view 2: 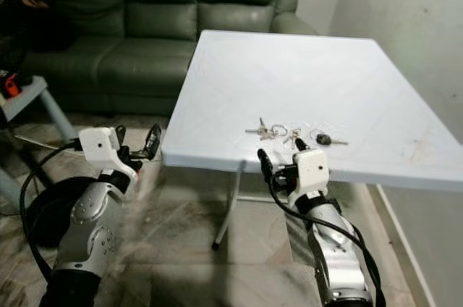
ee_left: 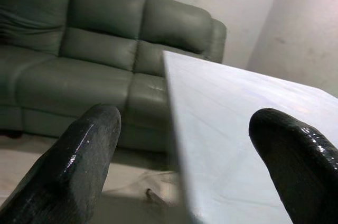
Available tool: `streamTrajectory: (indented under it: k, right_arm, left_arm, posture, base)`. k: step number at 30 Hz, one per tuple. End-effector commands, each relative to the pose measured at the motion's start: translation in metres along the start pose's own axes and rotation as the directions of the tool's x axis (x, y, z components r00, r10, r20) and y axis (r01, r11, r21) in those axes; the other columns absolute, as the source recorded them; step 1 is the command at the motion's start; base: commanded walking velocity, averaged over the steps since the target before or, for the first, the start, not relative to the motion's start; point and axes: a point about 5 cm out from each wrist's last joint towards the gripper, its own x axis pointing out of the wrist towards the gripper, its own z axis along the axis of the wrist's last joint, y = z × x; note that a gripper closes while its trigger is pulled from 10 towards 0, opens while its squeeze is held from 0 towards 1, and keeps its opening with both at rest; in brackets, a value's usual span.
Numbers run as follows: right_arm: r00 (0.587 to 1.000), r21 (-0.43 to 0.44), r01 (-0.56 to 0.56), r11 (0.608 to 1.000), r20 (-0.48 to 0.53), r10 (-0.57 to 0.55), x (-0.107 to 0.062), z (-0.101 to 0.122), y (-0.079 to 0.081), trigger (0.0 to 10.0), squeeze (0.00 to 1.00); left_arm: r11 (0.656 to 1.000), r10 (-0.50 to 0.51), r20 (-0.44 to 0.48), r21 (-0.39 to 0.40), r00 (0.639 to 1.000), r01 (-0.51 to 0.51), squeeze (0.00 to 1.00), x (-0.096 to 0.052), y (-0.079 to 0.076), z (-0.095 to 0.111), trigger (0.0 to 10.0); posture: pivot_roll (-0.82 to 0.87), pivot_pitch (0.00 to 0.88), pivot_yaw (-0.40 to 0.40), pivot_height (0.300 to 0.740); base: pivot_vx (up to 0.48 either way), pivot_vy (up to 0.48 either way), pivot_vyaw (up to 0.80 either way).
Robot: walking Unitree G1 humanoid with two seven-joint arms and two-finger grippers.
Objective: Hang keys on a hook
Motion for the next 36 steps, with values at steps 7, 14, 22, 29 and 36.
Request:
streamTrajectory:
  k: [7, 14, 22, 29, 36]
  right_arm:
    - [1.000, 0.006, -0.004, 1.000, 0.014, 0.004, 0.0045, 0.0045, 0.0032, 10.0, 0.00]
    - [1.000, 0.012, -0.009, 1.000, 0.023, 0.009, 0.0059, 0.0064, 0.0044, 10.0, 0.00]
    - [1.000, 0.020, -0.012, 1.000, 0.028, 0.011, 0.0059, 0.0078, 0.0068, 10.0, 0.00]
    - [1.000, 0.022, -0.013, 1.000, 0.026, 0.012, 0.0044, 0.0076, 0.0065, 10.0, 0.00]
    - [1.000, 0.019, -0.013, 1.000, 0.024, 0.013, 0.0036, 0.0074, 0.0054, 10.0, 0.00]
  left_arm:
    - [0.999, 0.035, 0.009, 0.030, 0.999, -0.035, 0.00, -0.0005, 0.0076, 0.0057, 10.0]
    - [0.998, 0.022, 0.023, 0.061, 0.999, -0.023, 0.00, -0.0025, 0.0060, 0.0072, 10.0]
    - [0.998, 0.012, 0.020, 0.067, 1.000, -0.014, 0.00, -0.0031, 0.0046, 0.0070, 10.0]
    - [0.998, 0.013, 0.013, 0.059, 1.000, -0.014, 0.00, -0.0031, 0.0037, 0.0065, 10.0]
    - [0.998, 0.013, 0.013, 0.058, 1.000, -0.014, 0.00, -0.0033, 0.0031, 0.0061, 10.0]
  posture:
    - [0.03, 0.000, -0.035, 0.740]
    - [0.03, 0.000, -0.037, 0.740]
    - [0.03, 0.000, -0.036, 0.740]
    - [0.03, 0.003, -0.036, 0.740]
    - [0.03, 0.005, -0.038, 0.740]
  base:
    - [0.221, 0.179, 0.00]
    - [0.000, 0.000, 0.00]
    - [0.000, -0.133, 0.00]
    - [0.000, -0.307, 0.00]
    - [0.000, -0.364, 0.00]
